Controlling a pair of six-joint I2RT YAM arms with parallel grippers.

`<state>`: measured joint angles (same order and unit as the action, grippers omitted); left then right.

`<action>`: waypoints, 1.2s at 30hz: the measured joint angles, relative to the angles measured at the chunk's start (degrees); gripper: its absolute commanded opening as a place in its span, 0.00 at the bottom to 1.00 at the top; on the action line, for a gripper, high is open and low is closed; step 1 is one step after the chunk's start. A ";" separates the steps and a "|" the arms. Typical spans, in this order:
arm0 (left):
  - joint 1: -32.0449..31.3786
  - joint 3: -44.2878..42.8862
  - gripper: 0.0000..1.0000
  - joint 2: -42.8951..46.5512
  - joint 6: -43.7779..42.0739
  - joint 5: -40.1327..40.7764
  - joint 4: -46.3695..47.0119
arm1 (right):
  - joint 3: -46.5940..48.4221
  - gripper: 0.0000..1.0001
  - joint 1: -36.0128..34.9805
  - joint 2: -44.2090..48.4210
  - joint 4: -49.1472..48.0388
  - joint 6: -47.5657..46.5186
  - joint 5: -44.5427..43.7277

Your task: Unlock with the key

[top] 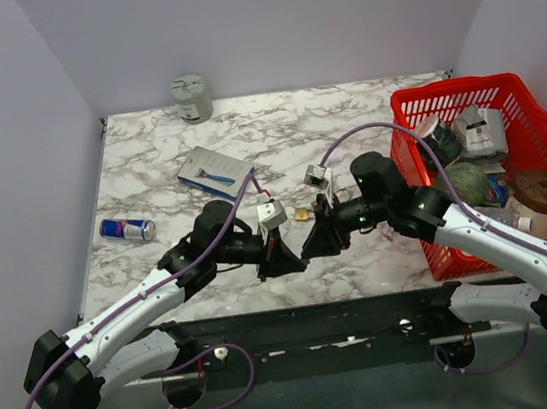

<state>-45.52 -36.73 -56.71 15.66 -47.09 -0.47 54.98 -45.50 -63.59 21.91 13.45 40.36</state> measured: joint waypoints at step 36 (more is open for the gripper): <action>0.00 0.00 0.00 0.94 -0.44 3.67 -2.10 | -4.61 0.52 -0.85 0.92 -5.68 4.96 -5.03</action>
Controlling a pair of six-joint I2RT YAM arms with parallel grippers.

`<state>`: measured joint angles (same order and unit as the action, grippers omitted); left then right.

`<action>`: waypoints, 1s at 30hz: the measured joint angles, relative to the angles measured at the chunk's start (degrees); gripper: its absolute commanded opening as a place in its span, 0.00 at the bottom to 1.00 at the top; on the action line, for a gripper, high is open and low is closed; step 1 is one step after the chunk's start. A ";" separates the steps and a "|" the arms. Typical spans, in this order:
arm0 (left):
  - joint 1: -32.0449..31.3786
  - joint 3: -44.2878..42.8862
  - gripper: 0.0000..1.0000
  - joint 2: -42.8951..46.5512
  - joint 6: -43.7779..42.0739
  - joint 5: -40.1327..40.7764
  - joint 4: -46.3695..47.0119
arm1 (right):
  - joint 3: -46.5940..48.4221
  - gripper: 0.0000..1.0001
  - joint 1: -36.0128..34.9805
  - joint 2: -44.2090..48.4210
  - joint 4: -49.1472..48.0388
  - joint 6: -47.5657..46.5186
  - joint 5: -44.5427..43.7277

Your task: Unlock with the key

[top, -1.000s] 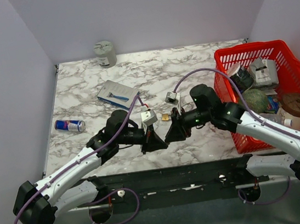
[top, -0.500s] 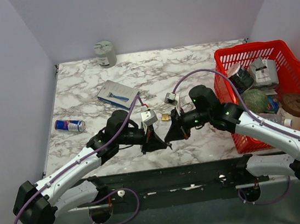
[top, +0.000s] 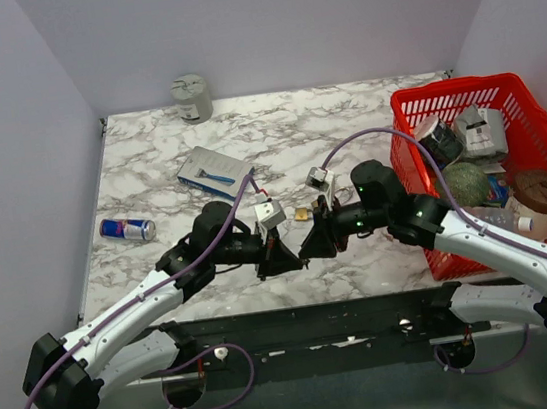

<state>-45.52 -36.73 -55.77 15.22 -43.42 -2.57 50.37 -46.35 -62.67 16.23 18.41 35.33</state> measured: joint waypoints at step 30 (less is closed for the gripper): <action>0.00 0.00 0.00 -0.50 -0.44 -2.78 -0.55 | 2.91 0.01 -1.97 -1.33 6.08 -6.95 1.60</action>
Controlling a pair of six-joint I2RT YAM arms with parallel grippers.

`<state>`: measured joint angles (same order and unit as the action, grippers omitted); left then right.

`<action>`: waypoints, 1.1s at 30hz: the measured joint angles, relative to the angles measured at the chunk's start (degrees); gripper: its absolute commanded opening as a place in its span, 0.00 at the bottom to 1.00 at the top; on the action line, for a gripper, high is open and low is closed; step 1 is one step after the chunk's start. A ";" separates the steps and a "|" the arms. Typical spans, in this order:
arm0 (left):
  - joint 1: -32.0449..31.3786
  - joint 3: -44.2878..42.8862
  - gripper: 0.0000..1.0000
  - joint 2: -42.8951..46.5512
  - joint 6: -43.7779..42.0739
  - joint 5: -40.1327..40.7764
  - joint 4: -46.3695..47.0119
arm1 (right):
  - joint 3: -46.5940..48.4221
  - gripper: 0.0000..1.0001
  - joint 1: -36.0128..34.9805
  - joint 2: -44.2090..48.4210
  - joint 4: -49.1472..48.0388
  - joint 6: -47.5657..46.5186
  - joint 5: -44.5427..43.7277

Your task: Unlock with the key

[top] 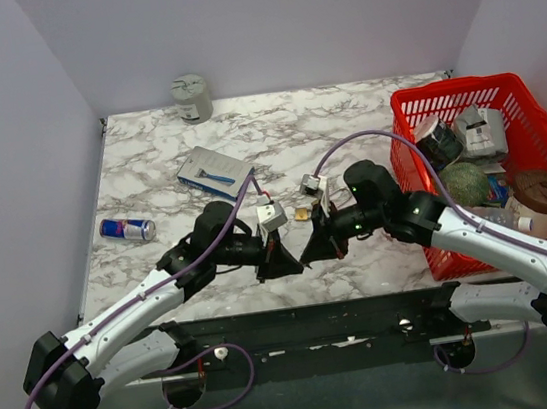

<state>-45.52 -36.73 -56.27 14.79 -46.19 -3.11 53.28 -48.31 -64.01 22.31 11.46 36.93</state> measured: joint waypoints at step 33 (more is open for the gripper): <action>0.07 14.64 0.56 18.23 29.27 19.82 20.61 | -20.79 0.01 -0.11 13.53 -44.26 26.25 -10.80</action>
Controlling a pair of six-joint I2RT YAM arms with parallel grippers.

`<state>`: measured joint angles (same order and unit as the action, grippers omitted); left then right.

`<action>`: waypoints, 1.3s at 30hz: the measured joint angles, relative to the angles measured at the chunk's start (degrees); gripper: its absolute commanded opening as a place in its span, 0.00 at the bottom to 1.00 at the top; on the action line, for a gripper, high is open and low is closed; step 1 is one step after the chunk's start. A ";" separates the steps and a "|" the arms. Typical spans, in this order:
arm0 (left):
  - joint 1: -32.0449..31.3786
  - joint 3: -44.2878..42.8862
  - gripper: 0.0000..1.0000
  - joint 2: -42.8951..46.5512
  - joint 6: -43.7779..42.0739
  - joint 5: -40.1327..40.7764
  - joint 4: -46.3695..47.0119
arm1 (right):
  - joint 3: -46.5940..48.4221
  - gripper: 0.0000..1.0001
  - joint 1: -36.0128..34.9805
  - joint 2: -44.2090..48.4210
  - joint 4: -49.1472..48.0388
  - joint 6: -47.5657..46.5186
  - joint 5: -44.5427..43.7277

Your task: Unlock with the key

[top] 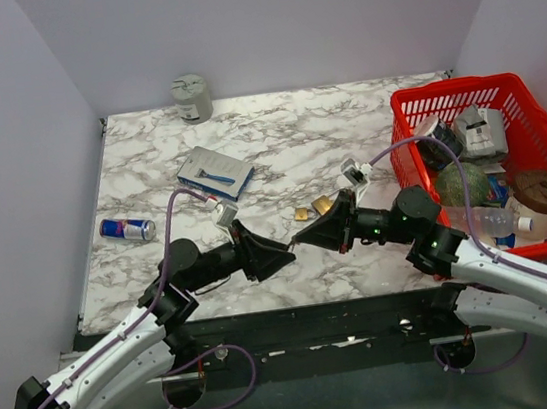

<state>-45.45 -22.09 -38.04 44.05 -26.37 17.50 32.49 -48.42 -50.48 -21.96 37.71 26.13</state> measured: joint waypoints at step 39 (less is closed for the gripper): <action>-0.02 -9.49 0.00 -0.83 -6.45 -4.92 -21.14 | 19.58 0.57 -0.20 -4.50 34.21 -20.26 -0.74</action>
<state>-45.47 -31.57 -38.87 37.60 -31.29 -3.64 52.07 -48.62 -54.98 12.25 17.45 25.39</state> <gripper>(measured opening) 0.009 0.604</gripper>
